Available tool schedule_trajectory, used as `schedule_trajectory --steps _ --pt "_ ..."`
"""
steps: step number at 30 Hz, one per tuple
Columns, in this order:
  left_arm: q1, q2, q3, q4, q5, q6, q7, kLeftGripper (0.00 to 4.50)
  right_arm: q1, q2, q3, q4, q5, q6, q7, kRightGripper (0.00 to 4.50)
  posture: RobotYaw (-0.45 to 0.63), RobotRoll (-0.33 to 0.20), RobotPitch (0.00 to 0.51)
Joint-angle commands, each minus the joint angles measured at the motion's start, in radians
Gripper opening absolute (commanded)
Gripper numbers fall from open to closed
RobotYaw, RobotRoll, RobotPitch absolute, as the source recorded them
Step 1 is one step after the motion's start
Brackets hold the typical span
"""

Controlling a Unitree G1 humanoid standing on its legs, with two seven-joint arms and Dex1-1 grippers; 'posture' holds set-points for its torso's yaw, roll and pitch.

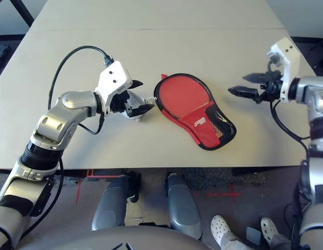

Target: Store the ping-pong paddle in its case and zip it.

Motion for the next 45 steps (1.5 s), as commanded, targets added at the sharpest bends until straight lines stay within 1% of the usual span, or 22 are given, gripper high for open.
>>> schedule_trajectory --steps 1,2,8,13,18,19,23,24,28,34,39,45 --pt "0.010 0.011 0.003 -0.035 0.001 0.018 0.001 4.50 -0.036 0.011 0.028 0.108 -0.087 -0.147 -0.002 4.45 0.06 0.000 0.219" --pt "0.013 0.014 0.005 -0.041 0.001 0.021 0.002 4.50 -0.041 0.013 0.033 0.129 -0.106 -0.184 0.000 4.45 0.09 0.000 0.218" --pt "0.023 0.020 0.017 -0.054 0.004 0.028 0.016 4.50 -0.066 0.046 -0.006 0.199 -0.120 -0.268 0.008 4.45 0.08 0.000 0.219" --pt "0.007 0.027 0.024 -0.029 0.008 0.023 0.016 4.50 -0.096 0.115 -0.020 0.218 -0.108 -0.221 0.065 4.45 0.08 0.000 0.223" --pt "0.001 0.041 0.040 -0.018 0.009 0.035 0.024 4.50 -0.096 0.168 -0.003 0.223 -0.135 -0.223 0.091 4.45 0.08 0.000 0.223" --pt "0.002 0.046 0.046 -0.020 0.007 0.042 0.025 4.50 -0.093 0.180 0.007 0.225 -0.149 -0.227 0.089 4.45 0.10 0.000 0.233" --pt "0.005 0.055 0.069 -0.037 -0.005 0.069 0.032 4.50 -0.079 0.210 0.042 0.240 -0.207 -0.250 0.073 4.45 0.10 0.000 0.233" --pt "0.006 0.057 0.077 -0.042 -0.010 0.076 0.033 4.50 -0.076 0.216 0.047 0.246 -0.219 -0.256 0.065 4.45 0.11 0.000 0.237" --pt "0.005 0.069 0.110 -0.055 -0.026 0.106 0.034 4.50 -0.060 0.233 0.055 0.272 -0.243 -0.260 0.046 4.45 0.12 0.000 0.241" --pt "0.003 0.089 0.160 -0.072 -0.074 0.202 0.029 4.50 -0.045 0.246 0.059 0.282 -0.257 -0.269 0.029 4.45 0.12 0.000 0.241" --pt "0.031 0.115 0.125 -0.065 -0.080 0.226 0.011 4.50 -0.036 0.241 0.069 0.279 -0.269 -0.279 0.024 4.45 0.11 0.000 0.241" --pt "0.036 0.090 0.089 -0.031 -0.077 0.224 0.018 4.50 -0.030 0.233 0.073 0.272 -0.273 -0.285 0.031 4.45 0.10 0.000 0.240"
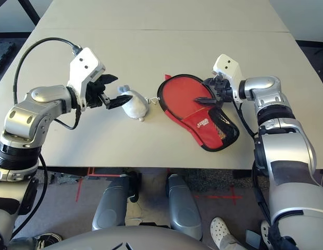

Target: Store the ping-pong paddle in its case and zip it.

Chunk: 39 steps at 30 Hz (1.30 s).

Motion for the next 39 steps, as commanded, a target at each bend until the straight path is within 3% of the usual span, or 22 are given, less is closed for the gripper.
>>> schedule_trajectory --steps 1,11,12,15,23,25,31,39 --pt "0.017 -0.012 -0.037 0.036 0.003 0.003 0.000 4.50 0.049 -0.004 0.040 0.030 -0.056 0.006 0.001 4.45 0.10 0.000 0.242" --pt "0.017 -0.029 -0.089 0.073 -0.005 0.012 -0.022 4.50 0.061 -0.015 0.042 0.020 -0.056 -0.001 -0.002 4.45 0.08 0.000 0.243" --pt "0.016 -0.028 -0.093 0.070 -0.012 0.019 -0.029 4.32 0.063 -0.016 0.041 0.018 -0.056 -0.002 -0.004 4.49 0.07 0.000 0.242" --pt "0.014 -0.027 -0.095 0.064 -0.026 0.034 -0.045 3.62 0.067 -0.019 0.041 0.014 -0.056 -0.003 -0.006 4.50 0.07 0.000 0.242" --pt "-0.030 -0.017 -0.123 0.090 -0.031 0.028 -0.102 0.63 0.094 -0.039 0.058 0.001 -0.073 -0.021 0.003 4.50 0.06 0.000 0.243" --pt "-0.056 -0.021 -0.127 0.124 -0.019 0.009 -0.105 0.08 0.102 -0.042 0.063 -0.002 -0.077 -0.027 0.004 4.50 0.05 0.000 0.242" --pt "-0.188 -0.076 -0.122 0.344 0.047 -0.073 -0.064 0.02 0.125 -0.052 0.072 -0.010 -0.084 -0.037 0.003 4.50 0.04 0.000 0.240" --pt "-0.419 -0.167 -0.101 0.800 0.152 -0.294 -0.026 0.02 0.141 -0.057 0.076 -0.024 -0.087 -0.031 -0.008 4.50 -0.01 0.000 0.242"
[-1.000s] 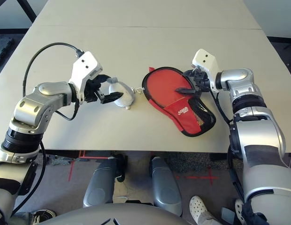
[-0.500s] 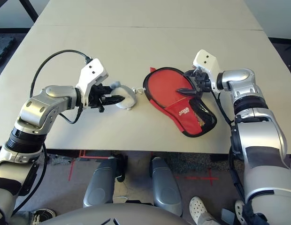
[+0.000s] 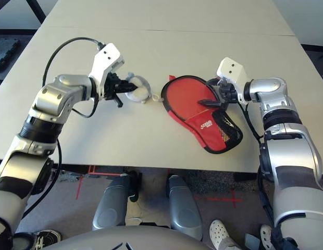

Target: Store the ping-pong paddle in its case and zip it.

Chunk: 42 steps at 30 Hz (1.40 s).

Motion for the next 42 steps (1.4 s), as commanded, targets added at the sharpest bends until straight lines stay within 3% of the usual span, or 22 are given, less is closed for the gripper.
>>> schedule_trajectory --steps 1,8,15,21,29,36,42 --pt "-0.100 -0.036 0.016 0.199 0.049 -0.122 0.015 0.02 0.072 -0.012 0.068 0.046 -0.085 0.027 -0.006 4.50 -0.01 0.000 0.242" --pt "-0.328 -0.130 0.058 0.648 0.119 -0.362 0.105 0.02 0.112 -0.023 0.062 0.015 -0.074 0.034 -0.003 4.50 -0.05 0.000 0.253" --pt "-0.424 -0.224 0.121 0.860 0.154 -0.510 0.261 0.02 0.153 -0.031 0.053 -0.033 -0.060 0.054 0.001 4.50 -0.10 0.000 0.260" --pt "-0.462 -0.289 0.224 0.914 0.142 -0.624 0.473 0.02 0.192 -0.045 0.046 -0.086 -0.042 0.081 0.001 4.50 -0.13 0.000 0.264" --pt "-0.495 -0.362 0.301 0.935 0.165 -0.728 0.641 0.02 0.270 -0.069 0.037 -0.181 -0.006 0.122 -0.003 4.50 -0.19 0.000 0.269" --pt "-0.502 -0.414 0.328 0.939 0.185 -0.761 0.701 0.02 0.311 -0.075 0.029 -0.244 0.006 0.157 -0.014 4.50 -0.21 0.000 0.272" --pt "-0.504 -0.481 0.350 0.939 0.174 -0.738 0.642 0.02 0.328 -0.073 0.027 -0.275 0.014 0.175 -0.020 4.50 -0.21 0.000 0.273"
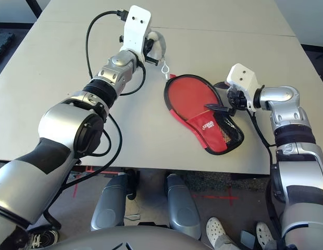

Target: Store the ping-pong paddle in its case and zip it.

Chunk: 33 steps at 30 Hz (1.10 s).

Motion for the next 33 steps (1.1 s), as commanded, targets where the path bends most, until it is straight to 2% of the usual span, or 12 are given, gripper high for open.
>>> schedule_trajectory --steps 1,7,12,14,15,24,33 --pt "-0.048 -0.040 0.021 -0.027 -0.001 -0.025 -0.033 0.02 0.104 0.010 0.075 0.060 -0.069 0.059 0.009 4.50 -0.21 0.000 0.273" --pt "-0.031 -0.151 -0.004 -0.037 0.012 0.007 -0.174 0.02 0.112 0.023 0.077 0.049 -0.065 0.066 -0.001 4.50 -0.21 0.000 0.274" --pt "-0.013 -0.204 -0.021 -0.046 0.013 0.022 -0.223 0.02 0.116 0.027 0.079 0.047 -0.066 0.062 -0.007 4.50 -0.20 0.000 0.275" --pt "-0.006 -0.218 -0.028 -0.051 0.011 0.025 -0.240 0.76 0.117 0.028 0.080 0.047 -0.066 0.061 -0.009 4.50 -0.20 0.000 0.276" --pt "-0.004 -0.222 -0.029 -0.054 0.009 0.028 -0.242 0.97 0.117 0.029 0.081 0.046 -0.066 0.061 -0.010 4.50 -0.20 0.000 0.277" --pt "-0.021 -0.197 -0.018 -0.074 -0.015 0.032 -0.285 4.46 0.113 0.037 0.085 0.060 -0.072 0.056 -0.019 4.50 -0.19 0.000 0.275" --pt "-0.035 -0.149 -0.018 -0.086 -0.019 0.032 -0.303 4.49 0.097 0.046 0.088 0.082 -0.080 0.047 -0.033 4.50 -0.17 0.000 0.271"
